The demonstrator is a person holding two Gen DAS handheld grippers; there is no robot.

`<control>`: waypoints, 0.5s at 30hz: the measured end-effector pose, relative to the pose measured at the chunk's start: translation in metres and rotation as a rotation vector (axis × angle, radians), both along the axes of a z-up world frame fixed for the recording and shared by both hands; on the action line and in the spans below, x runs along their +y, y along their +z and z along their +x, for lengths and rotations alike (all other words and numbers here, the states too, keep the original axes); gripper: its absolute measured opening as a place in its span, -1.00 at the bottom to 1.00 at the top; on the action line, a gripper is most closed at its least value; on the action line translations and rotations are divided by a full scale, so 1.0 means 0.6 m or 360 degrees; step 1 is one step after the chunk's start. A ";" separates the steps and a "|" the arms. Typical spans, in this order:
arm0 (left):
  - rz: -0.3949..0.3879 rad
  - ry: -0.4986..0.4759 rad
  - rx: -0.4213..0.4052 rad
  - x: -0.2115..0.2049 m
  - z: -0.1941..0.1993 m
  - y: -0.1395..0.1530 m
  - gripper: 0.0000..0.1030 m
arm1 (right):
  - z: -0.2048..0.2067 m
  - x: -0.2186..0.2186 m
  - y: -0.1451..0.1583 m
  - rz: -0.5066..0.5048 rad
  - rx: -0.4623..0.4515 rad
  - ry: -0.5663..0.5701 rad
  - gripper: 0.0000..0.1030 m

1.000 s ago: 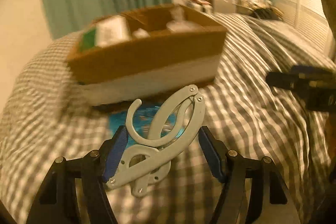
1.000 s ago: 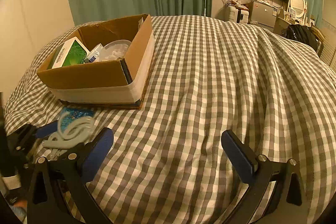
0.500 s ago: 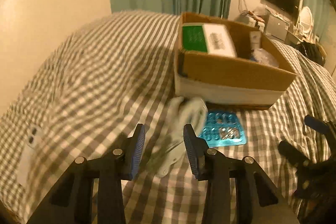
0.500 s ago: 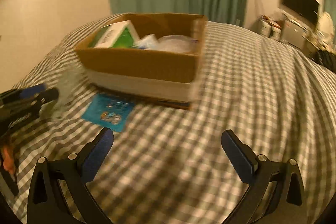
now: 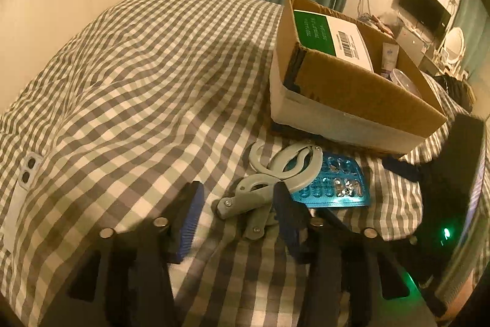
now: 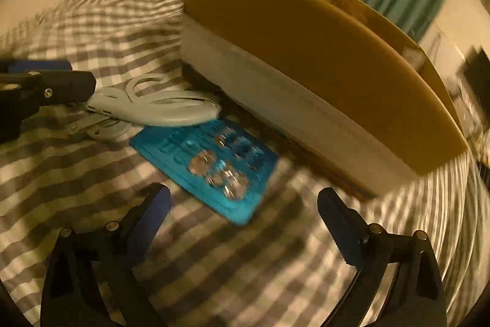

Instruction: Organize objects

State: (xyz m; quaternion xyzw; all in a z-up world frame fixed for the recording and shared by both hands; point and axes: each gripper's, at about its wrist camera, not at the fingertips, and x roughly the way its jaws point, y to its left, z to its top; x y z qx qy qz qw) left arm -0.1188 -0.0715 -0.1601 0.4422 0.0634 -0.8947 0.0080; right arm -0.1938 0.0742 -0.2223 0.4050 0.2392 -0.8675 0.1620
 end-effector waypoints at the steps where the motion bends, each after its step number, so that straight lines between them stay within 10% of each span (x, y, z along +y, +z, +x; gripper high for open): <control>1: -0.0012 0.0007 -0.0002 0.001 -0.001 0.000 0.09 | -0.004 -0.005 0.000 0.0017 0.0017 0.0014 0.88; 11: -0.0113 -0.0006 -0.0017 0.014 -0.007 -0.003 0.30 | -0.008 -0.011 0.000 0.0082 0.0032 0.0065 -0.69; 15: -0.0143 -0.0030 -0.0005 0.022 -0.009 -0.002 0.47 | 0.034 0.018 0.023 0.0037 -0.0023 0.0105 -0.74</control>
